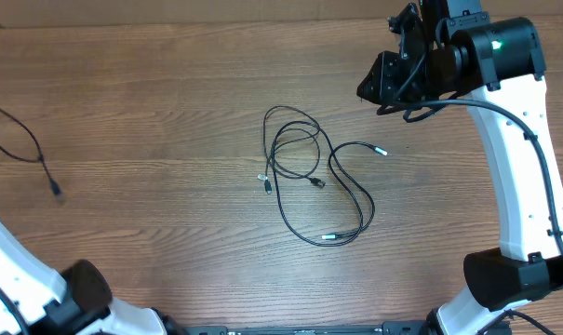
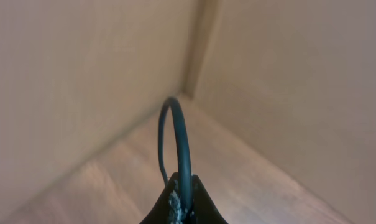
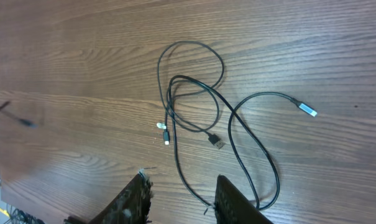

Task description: Untangle cables

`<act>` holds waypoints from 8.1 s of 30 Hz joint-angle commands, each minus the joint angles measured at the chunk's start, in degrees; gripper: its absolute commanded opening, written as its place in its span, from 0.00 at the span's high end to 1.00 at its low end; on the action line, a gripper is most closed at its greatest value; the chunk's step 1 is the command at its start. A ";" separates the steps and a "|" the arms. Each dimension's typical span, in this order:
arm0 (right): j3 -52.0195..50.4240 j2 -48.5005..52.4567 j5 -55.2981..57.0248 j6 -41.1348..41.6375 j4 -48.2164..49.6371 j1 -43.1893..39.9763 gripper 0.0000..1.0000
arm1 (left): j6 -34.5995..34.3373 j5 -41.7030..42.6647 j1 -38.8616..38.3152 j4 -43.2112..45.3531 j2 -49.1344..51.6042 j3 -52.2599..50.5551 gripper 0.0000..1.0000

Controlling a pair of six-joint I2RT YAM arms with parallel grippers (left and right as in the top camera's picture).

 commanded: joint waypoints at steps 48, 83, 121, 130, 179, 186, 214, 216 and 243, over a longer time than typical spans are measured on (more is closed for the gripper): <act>1.01 0.11 2.38 -3.48 0.66 -9.70 0.35 | 27.26 30.49 -59.34 11.19 43.32 -2.36 0.11; 1.01 0.13 2.36 -4.52 0.07 -9.70 0.29 | 55.69 39.50 -55.82 -8.04 44.02 -6.64 0.44; -3.65 0.13 -1.90 -4.50 1.38 -6.95 0.28 | -6.08 -0.94 -46.51 -17.77 2.60 21.99 0.96; -17.16 0.13 -5.73 0.87 13.88 -4.26 0.32 | -7.48 1.62 -31.95 -25.59 1.81 22.01 0.96; -43.01 1.55 -9.05 0.81 40.00 -1.25 0.75 | -5.35 -31.67 -27.26 1.07 -12.61 20.61 0.96; -48.19 2.82 -16.85 -3.28 38.21 9.64 0.45 | -5.42 -23.45 -27.26 -1.38 -10.71 20.33 0.96; -55.06 8.37 -18.08 11.10 60.48 33.22 0.59 | -10.23 -22.88 -27.26 -2.58 -9.64 20.31 0.96; -54.25 7.98 -21.22 9.22 60.48 31.30 0.57 | -10.58 -20.15 -27.26 -3.52 -9.62 20.31 0.96; -41.55 -2.86 -16.79 -7.52 35.50 0.13 0.41 | -2.75 5.99 -17.94 -24.26 16.59 21.40 0.00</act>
